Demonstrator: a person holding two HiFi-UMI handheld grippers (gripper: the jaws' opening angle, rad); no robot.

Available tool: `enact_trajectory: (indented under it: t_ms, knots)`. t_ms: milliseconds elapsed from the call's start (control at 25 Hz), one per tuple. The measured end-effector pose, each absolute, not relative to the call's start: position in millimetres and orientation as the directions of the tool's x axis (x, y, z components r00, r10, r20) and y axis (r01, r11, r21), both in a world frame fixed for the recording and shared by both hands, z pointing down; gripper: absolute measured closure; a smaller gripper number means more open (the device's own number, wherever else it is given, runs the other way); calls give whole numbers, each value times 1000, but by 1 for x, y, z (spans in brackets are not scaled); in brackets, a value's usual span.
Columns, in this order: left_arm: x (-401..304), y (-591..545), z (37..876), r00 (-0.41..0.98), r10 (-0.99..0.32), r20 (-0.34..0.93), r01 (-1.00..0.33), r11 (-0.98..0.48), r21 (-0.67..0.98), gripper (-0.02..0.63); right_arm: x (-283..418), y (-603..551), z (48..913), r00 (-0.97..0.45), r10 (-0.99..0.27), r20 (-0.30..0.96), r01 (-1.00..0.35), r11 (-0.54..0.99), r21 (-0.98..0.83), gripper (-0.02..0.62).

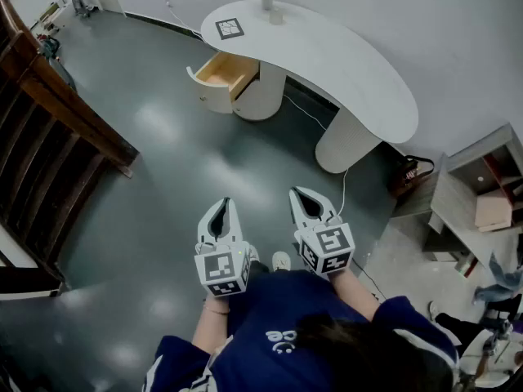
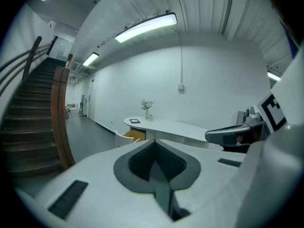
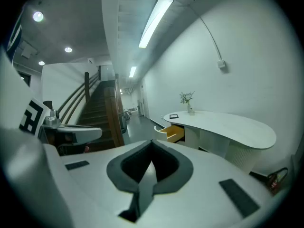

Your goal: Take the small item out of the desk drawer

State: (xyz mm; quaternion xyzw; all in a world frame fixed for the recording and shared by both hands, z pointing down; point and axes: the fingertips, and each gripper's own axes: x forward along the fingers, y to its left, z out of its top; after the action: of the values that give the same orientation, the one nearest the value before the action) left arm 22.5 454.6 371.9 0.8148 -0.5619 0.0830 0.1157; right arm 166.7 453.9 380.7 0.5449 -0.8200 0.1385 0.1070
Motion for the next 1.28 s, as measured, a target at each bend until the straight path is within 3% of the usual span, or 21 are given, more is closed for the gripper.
enact_trajectory:
  t_ms: [680,1280]
  knots:
    - [-7,430,380,395,-883,255,-919,-379,111,603,144,441,388,-336,-884,326,-942,308,-136,588]
    - [-9,374,398,344,-888,307,-939,-334,87,603,142,366,417,-424,-839,343,-905,371,-210,588]
